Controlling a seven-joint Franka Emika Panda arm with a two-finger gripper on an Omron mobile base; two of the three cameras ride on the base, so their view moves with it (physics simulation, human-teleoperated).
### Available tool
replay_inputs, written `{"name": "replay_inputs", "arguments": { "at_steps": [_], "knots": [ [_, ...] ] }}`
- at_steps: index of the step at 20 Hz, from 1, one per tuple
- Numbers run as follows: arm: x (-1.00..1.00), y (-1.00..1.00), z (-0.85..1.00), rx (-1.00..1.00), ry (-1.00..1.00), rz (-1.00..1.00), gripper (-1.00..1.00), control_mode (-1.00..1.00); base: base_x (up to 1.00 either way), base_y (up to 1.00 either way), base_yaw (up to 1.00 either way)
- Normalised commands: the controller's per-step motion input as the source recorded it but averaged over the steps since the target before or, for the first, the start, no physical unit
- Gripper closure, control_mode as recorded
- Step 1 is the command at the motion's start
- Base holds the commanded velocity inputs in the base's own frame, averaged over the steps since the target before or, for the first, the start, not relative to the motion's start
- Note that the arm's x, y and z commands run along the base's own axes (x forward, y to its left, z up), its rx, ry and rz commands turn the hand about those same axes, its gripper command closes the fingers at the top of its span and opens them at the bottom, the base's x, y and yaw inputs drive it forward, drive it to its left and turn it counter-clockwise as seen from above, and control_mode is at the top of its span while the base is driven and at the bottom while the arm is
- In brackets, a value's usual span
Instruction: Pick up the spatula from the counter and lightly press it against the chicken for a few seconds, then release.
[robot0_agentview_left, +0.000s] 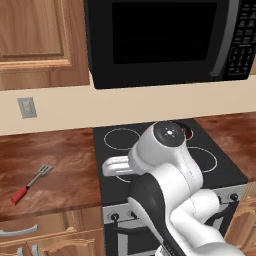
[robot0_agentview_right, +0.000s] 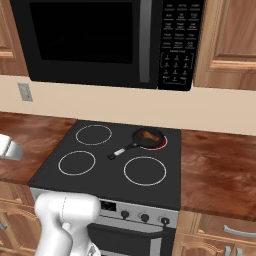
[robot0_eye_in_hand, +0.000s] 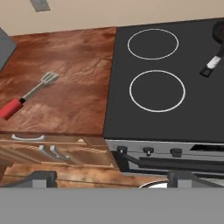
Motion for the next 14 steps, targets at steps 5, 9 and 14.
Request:
{"name": "replay_inputs", "arguments": {
  "at_steps": [5,9,14],
  "knots": [
    [0.00,0.22,0.00,0.10,0.02,0.00,-1.00,-1.00,0.00,0.00,0.00],
    [0.00,0.35,-0.02,0.04,0.00,0.00,-1.00,-1.00,0.00,0.00,0.00],
    [0.00,0.38,-0.02,0.00,0.00,0.00,-1.00,-1.00,0.00,0.00,0.00]
  ]
}}
